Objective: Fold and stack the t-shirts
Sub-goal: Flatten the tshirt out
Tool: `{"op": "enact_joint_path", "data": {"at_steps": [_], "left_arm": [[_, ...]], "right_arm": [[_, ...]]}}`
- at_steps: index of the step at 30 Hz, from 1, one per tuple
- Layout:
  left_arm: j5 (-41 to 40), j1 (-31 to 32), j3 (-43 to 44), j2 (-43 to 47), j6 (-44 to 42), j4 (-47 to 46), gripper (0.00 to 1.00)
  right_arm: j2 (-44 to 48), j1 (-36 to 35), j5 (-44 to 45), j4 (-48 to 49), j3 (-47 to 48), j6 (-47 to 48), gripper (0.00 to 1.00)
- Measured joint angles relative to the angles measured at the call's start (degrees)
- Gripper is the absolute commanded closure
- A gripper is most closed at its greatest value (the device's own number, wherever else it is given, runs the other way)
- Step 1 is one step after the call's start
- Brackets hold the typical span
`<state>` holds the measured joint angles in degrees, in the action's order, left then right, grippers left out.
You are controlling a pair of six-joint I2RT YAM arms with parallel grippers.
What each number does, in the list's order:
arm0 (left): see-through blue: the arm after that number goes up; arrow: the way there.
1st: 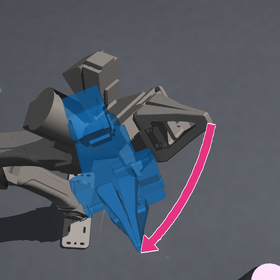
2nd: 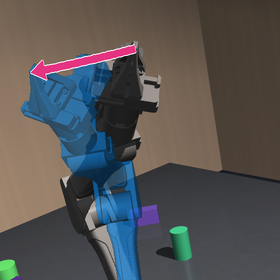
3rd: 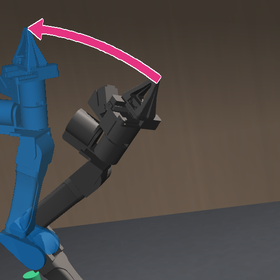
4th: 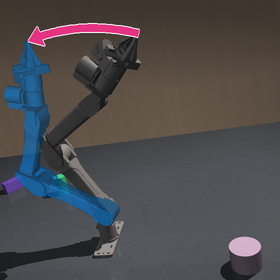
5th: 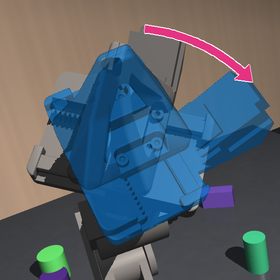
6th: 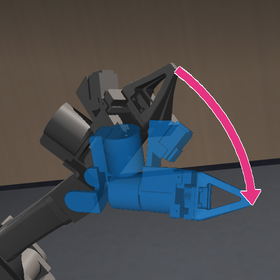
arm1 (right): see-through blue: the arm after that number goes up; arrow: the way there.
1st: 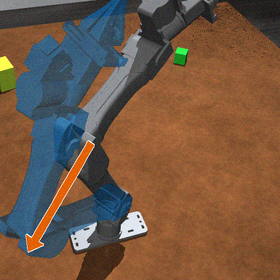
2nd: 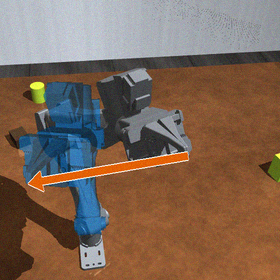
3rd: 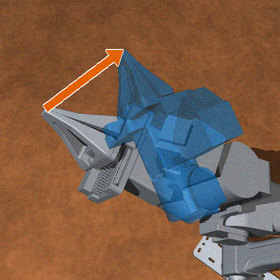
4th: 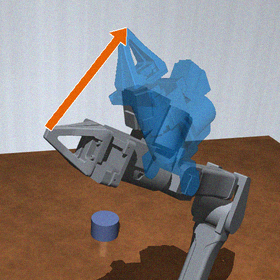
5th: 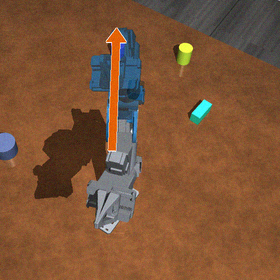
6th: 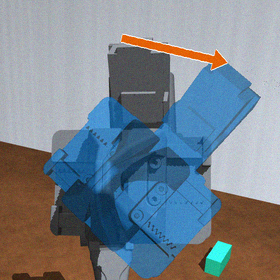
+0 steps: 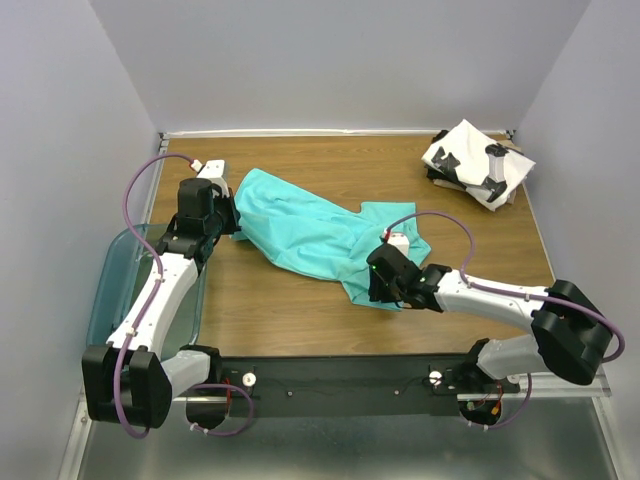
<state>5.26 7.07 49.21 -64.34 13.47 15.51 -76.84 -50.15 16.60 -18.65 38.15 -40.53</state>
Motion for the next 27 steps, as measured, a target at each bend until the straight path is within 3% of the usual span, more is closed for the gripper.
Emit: {"op": "enact_joint_path", "data": {"at_steps": [7,10,14,24,27], "left_arm": [[0.48,0.00,0.00,-0.24,0.00,-0.02,1.00],[0.66,0.00,0.00,-0.28,0.00,-0.02,1.00],[0.85,0.00,0.00,-0.39,-0.02,-0.02,1.00],[0.11,0.00,0.00,-0.55,-0.17,0.04,1.00],[-0.63,0.00,0.00,-0.57,-0.17,0.07,1.00]], "right_arm": [[-2.71,-0.09,3.61,0.96,1.07,0.02,0.60],[-4.85,-0.11,3.58,1.14,1.22,0.13,0.75],[-5.07,-0.11,3.15,1.18,1.25,0.72,0.88],[6.75,-0.13,-1.51,-0.66,1.55,2.34,0.91],[9.70,-0.15,-1.97,-3.48,1.66,2.40,0.88]]}}
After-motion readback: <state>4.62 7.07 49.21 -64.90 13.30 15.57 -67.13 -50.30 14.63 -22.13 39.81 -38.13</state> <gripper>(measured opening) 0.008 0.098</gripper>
